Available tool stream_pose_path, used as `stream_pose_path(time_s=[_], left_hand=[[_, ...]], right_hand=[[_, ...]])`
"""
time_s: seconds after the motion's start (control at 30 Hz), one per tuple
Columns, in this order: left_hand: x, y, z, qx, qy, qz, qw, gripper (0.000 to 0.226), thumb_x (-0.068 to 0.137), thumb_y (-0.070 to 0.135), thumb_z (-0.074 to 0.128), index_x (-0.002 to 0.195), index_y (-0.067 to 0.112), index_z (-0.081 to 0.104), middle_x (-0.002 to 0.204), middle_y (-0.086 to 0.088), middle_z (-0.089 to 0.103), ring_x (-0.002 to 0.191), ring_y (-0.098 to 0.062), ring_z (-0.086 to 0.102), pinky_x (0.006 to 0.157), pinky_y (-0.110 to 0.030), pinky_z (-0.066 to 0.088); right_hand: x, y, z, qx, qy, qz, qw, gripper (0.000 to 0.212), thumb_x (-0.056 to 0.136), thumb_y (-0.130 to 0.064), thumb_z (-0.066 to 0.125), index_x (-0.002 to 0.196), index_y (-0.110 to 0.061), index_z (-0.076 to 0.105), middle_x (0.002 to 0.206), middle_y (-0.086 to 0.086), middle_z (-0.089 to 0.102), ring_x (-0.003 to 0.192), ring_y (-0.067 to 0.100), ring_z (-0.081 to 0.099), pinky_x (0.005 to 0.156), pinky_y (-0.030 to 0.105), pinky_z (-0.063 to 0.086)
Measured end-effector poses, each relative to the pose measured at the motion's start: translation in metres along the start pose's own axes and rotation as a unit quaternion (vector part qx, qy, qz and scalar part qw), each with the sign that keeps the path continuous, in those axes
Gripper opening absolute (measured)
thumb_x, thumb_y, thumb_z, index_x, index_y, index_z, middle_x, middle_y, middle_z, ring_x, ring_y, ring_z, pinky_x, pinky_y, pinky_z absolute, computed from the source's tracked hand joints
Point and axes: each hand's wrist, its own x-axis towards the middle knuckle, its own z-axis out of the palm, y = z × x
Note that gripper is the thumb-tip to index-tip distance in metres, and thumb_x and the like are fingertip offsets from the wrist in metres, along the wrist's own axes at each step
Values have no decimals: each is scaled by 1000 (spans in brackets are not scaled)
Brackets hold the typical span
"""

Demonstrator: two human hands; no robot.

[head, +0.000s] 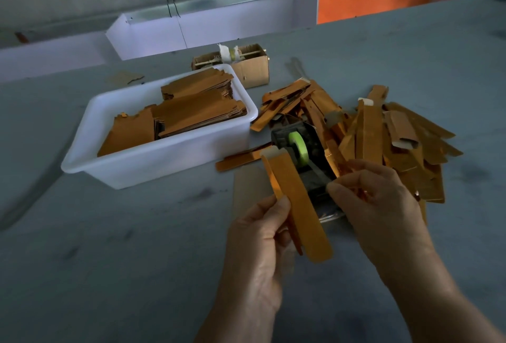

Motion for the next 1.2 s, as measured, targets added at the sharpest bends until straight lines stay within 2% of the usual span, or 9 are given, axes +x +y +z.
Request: stream_pose_path(time_s=[0.13,0.5,0.6,0.77,0.83,0.9,0.97,1.07,1.2], left_hand=[[-3,2,3,35,-11,25,999,27,85,9,65,62,16,76,58,-3,66,39,-4,48,36,-15,41],[2,10,23,234,-73,114,963,5,87,16,67,85,19,71,64,12,67,51,8,58,43,-6,38],[4,12,23,261,-78,107,956,12,88,18,67,78,25,69,62,14,68,54,6,61,44,-7,41],[6,15,27,270,-74,101,955,6,85,23,69,81,24,73,75,6,74,65,-3,68,53,-11,49],[5,17,28,283,-78,106,950,3,85,24,70,83,22,73,78,2,75,69,-8,70,56,-16,54],[4,19,27,282,-87,103,950,4,84,21,70,87,20,73,80,0,75,70,-9,71,59,-16,54],[3,20,24,272,-100,96,952,6,85,19,69,89,18,72,81,2,74,68,-4,68,55,-11,50],[-2,18,17,265,-109,100,953,6,87,17,67,87,19,72,72,7,71,58,2,61,48,-9,42],[-10,18,13,216,-131,63,966,4,85,8,68,84,10,72,79,-5,74,69,-14,71,61,-20,56]], right_hand=[[-4,2,2,-49,1,-12,999,12,83,-28,66,73,-27,61,129,-5,47,118,22,43,78,26,30],[-12,9,10,1,24,4,1000,6,82,-28,68,78,-26,64,135,-3,47,123,22,41,85,28,33],[-12,8,11,8,22,-12,1000,10,81,-26,68,74,-27,61,132,-2,50,121,22,42,84,30,35],[-12,0,13,-174,94,-115,974,14,82,-17,70,83,-3,69,126,13,56,120,39,40,90,49,35],[-15,-3,6,-177,92,-119,973,11,82,-13,70,85,-3,69,122,13,57,115,39,43,87,49,38],[-14,-3,-7,-132,101,-135,977,7,82,-12,68,84,-6,68,111,10,59,102,32,51,75,37,45],[-13,-5,-22,-38,67,-123,989,7,83,-24,62,81,-18,65,94,-5,61,84,15,57,62,22,39],[-13,-11,-36,174,-57,-65,981,18,67,-42,60,76,-27,66,76,-5,66,68,7,61,53,21,47],[-12,-11,-37,175,-156,-112,966,30,58,-51,57,80,-37,70,80,-3,70,69,9,64,61,20,53]])
